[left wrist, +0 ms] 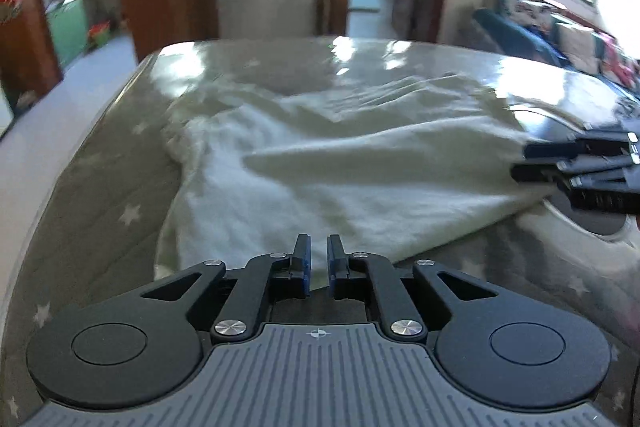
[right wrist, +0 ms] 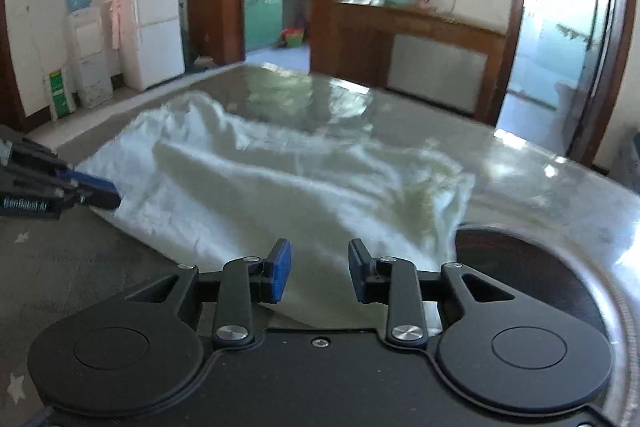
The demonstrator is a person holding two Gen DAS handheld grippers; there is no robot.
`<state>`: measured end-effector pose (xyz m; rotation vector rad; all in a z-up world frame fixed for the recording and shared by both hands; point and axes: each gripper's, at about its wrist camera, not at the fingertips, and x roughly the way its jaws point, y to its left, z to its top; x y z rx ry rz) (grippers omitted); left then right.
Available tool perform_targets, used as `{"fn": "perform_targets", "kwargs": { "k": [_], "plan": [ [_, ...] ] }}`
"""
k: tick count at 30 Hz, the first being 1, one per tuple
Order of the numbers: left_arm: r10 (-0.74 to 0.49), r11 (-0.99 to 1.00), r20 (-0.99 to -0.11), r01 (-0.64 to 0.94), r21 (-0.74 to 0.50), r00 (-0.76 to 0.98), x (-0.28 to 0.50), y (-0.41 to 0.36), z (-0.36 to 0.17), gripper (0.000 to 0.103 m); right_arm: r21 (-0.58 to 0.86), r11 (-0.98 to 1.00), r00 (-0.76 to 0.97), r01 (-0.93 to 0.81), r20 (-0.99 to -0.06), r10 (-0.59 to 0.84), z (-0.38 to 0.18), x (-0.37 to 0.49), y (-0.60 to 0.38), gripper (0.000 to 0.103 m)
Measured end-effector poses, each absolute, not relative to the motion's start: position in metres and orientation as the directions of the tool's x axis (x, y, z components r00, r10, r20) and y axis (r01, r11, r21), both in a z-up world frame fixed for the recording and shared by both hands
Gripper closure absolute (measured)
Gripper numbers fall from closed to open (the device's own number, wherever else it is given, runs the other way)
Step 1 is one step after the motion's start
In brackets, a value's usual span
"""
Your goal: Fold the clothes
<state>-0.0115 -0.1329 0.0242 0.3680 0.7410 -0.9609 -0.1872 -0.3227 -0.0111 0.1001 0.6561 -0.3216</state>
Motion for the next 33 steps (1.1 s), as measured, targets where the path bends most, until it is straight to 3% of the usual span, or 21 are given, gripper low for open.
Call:
{"fn": "perform_targets", "kwargs": {
  "k": [3,5,7,13,20,25,33],
  "plan": [
    [-0.615,0.563,-0.715,0.820,-0.102,0.333,-0.002,-0.121,0.024,0.087,-0.028,0.950,0.734,0.312,-0.628,-0.260,-0.018,-0.187,-0.321,0.066],
    [-0.618,0.572,-0.705,0.814,-0.099,0.349,-0.006,-0.115,0.027,0.076,-0.020,0.950,0.743,0.311,-0.618,-0.256,-0.014,-0.194,-0.319,0.064],
    [-0.615,0.580,-0.699,0.810,-0.087,0.366,-0.010,-0.112,0.030,0.071,-0.013,0.948,0.750,0.317,-0.609,-0.259,-0.010,-0.205,-0.317,0.063],
    [-0.612,0.618,-0.668,0.783,-0.070,0.424,-0.030,-0.093,0.038,0.061,-0.025,0.923,0.732,0.385,-0.600,-0.322,-0.009,-0.241,-0.312,0.051],
    [-0.553,0.713,-0.622,0.701,-0.009,0.555,-0.046,-0.062,0.040,0.042,-0.015,0.869,0.700,0.494,-0.586,-0.408,-0.016,-0.299,-0.315,0.032],
    [-0.471,0.801,-0.582,0.598,0.034,0.664,-0.045,-0.037,0.035,0.037,-0.019,0.803,0.653,0.596,-0.569,-0.499,-0.023,-0.350,-0.325,0.022],
    [-0.329,0.900,-0.533,0.429,0.071,0.779,-0.033,-0.007,0.026,0.031,-0.006,0.640,0.533,0.769,-0.548,-0.645,-0.031,-0.416,-0.364,0.017]
  ]
}}
